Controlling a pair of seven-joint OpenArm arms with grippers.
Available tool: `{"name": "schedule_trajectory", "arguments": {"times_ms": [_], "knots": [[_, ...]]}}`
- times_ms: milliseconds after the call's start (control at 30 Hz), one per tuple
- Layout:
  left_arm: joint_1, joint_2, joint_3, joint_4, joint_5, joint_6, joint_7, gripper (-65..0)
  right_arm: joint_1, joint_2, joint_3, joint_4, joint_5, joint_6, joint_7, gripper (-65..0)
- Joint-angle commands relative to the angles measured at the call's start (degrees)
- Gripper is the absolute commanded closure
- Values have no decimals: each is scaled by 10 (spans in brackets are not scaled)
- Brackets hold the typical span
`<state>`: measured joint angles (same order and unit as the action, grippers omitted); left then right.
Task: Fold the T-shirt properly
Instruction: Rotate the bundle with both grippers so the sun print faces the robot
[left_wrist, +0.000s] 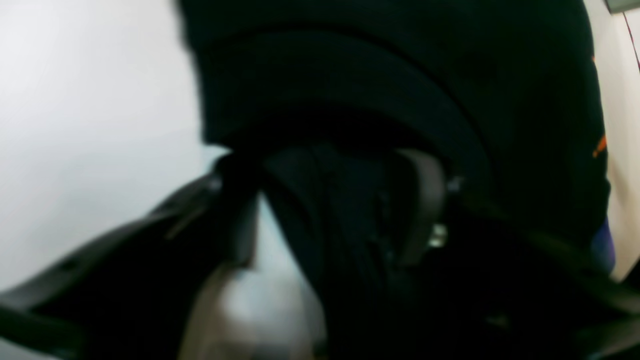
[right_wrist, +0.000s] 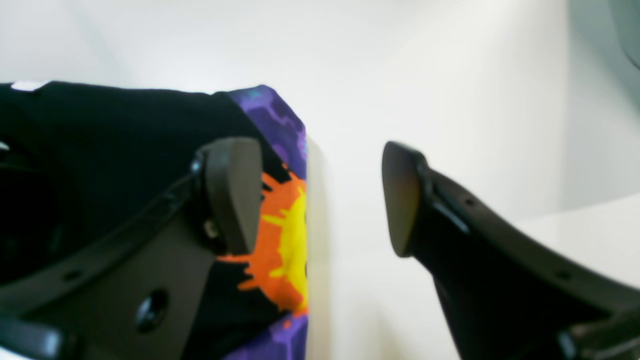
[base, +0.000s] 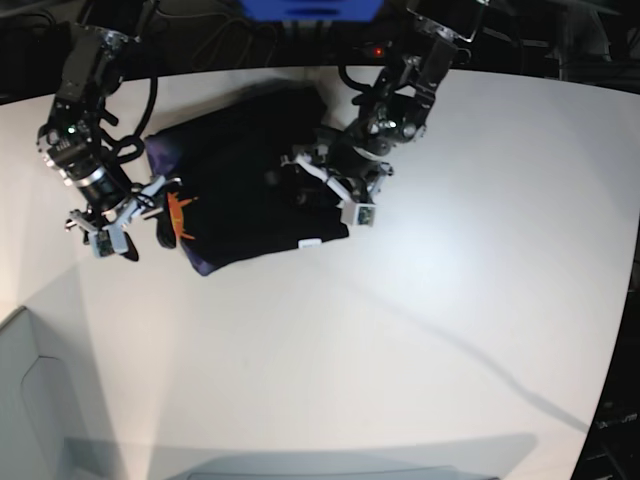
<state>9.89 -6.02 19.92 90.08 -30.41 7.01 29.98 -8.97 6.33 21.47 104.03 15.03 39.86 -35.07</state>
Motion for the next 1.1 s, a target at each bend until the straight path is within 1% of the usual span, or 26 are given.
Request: {"name": "schedule_trajectory", "arguments": {"times_ms": [0, 67, 100, 267, 367, 400, 500, 567, 667, 800, 933, 1000, 1067], "knots": [[-4, -6, 10, -5, -14, 4, 18, -314, 0, 5, 2, 12, 9, 1, 15, -389], [-19, -12, 26, -20, -33, 4, 17, -242, -2, 5, 2, 12, 9, 1, 15, -389], [-27, -17, 31, -29, -40, 4, 17, -218, -2, 5, 2, 12, 9, 1, 15, -389], [-50, -21, 42, -64, -46, 4, 21, -120, -13, 5, 2, 16, 9, 1, 15, -387], [-53, -22, 40, -71, -42, 4, 22, 0, -19, 4, 2, 26, 9, 1, 15, -387], [-58, -26, 40, -71, -42, 4, 22, 0, -19, 4, 2, 30, 9, 1, 15, -387], [-80, -55, 56, -71, -42, 4, 22, 0, -24, 3, 3, 40, 9, 1, 15, -387], [-106, -83, 74, -71, -42, 4, 22, 0, -29, 3, 3, 49, 9, 1, 15, -387], [-159, -119, 124, -71, -42, 4, 22, 0, -32, 2, 3, 55, 9, 1, 15, -387], [-248, -147, 215, -80, -42, 4, 22, 0, -42, 2, 3, 55, 9, 1, 15, -387], [-363, -144, 331, -118, -42, 4, 22, 0, -51, 1, 3, 55, 9, 1, 15, -387], [-408, -128, 378, -140, -42, 4, 22, -1, -51, 1, 3, 55, 9, 1, 15, -387], [-440, -108, 402, -162, -44, 4, 22, -10, -51, 1, 3, 55, 8, 1, 15, -387]]}}
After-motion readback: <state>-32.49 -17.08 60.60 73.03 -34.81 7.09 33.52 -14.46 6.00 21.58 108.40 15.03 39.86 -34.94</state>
